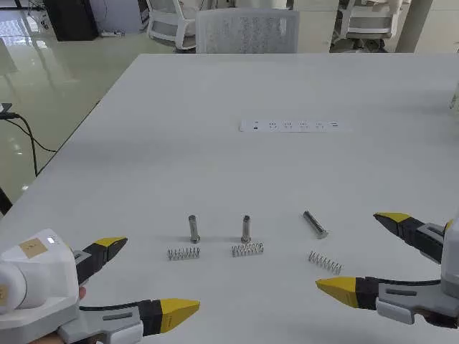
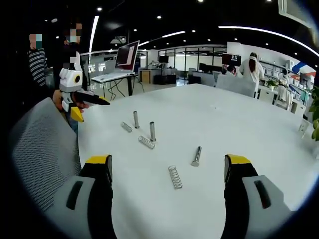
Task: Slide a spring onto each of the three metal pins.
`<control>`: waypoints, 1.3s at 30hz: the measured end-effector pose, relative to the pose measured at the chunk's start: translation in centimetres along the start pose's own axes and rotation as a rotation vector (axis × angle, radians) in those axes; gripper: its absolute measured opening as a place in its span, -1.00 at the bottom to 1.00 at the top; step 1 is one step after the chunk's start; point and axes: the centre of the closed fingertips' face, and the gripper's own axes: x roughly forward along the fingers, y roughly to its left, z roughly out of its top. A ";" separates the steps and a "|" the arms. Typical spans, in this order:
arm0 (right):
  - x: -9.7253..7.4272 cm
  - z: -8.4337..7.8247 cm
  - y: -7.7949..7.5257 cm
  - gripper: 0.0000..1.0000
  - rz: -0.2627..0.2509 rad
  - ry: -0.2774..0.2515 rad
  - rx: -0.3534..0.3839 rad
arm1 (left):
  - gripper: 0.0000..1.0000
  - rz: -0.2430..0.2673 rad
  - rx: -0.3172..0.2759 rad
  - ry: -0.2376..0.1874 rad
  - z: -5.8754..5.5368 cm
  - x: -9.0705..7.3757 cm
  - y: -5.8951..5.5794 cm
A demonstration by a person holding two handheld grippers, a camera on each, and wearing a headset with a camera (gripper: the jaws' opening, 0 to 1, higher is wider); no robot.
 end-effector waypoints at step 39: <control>0.0 -0.1 0.1 0.88 -0.002 0.005 0.001 | 0.95 0.003 -0.002 0.000 0.1 0.0 -0.2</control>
